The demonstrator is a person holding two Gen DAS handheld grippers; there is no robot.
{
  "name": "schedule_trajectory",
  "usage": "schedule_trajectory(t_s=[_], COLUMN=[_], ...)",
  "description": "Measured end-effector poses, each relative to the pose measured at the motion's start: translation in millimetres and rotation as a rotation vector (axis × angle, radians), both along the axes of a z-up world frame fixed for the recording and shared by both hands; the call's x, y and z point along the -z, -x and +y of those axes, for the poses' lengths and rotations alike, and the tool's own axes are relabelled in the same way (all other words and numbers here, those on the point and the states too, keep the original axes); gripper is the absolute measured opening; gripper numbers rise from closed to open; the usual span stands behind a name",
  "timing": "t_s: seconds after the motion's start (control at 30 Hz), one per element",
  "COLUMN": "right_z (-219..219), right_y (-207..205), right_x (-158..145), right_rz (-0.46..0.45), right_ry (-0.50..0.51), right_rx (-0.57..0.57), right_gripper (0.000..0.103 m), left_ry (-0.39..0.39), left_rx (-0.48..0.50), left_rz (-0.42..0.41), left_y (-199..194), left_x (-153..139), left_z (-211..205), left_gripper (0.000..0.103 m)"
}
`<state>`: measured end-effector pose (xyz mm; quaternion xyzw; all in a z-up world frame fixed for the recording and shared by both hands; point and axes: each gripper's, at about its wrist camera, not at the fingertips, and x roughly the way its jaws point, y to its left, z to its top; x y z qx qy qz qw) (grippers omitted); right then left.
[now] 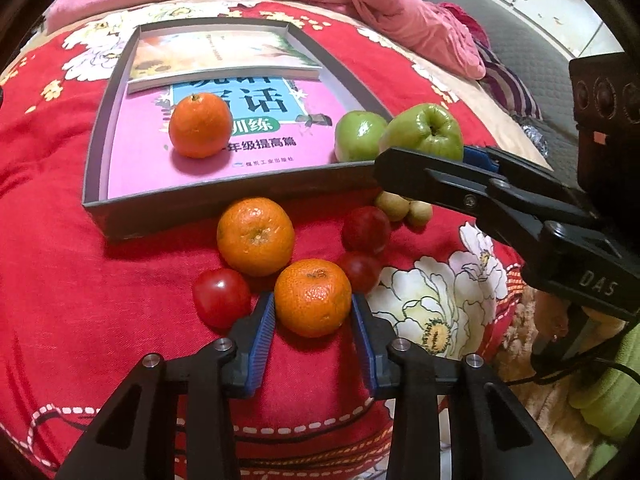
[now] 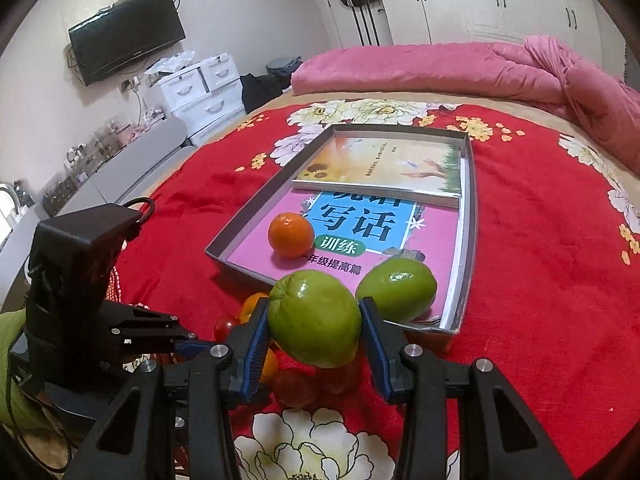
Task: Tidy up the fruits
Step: 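Grasp a green apple with the right tool while the left tool grasps another orange, then lift the orange in the left tool and the green apple in the right tool toward the tray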
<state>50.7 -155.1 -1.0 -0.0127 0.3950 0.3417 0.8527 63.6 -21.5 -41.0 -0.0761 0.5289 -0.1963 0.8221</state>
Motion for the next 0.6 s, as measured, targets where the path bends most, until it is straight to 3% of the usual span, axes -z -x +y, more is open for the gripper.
schedule_trajectory(t_s=[0.4,0.6], right_z=[-5,-7], right_y=[2,4], right_x=[-8,-10], right_rz=[-0.020,-0.022], right_ry=[-0.041,-0.053], right_rx=[0.020,0.030], right_gripper=[0.044,0.044], left_ry=[0.028,0.032], left_rx=[-0.022,-0.051], left_rz=[-0.095,-0.115], left_y=[8,10], left_x=[-39,-45], left_z=[6,16], left_gripper=[0.039,0.039])
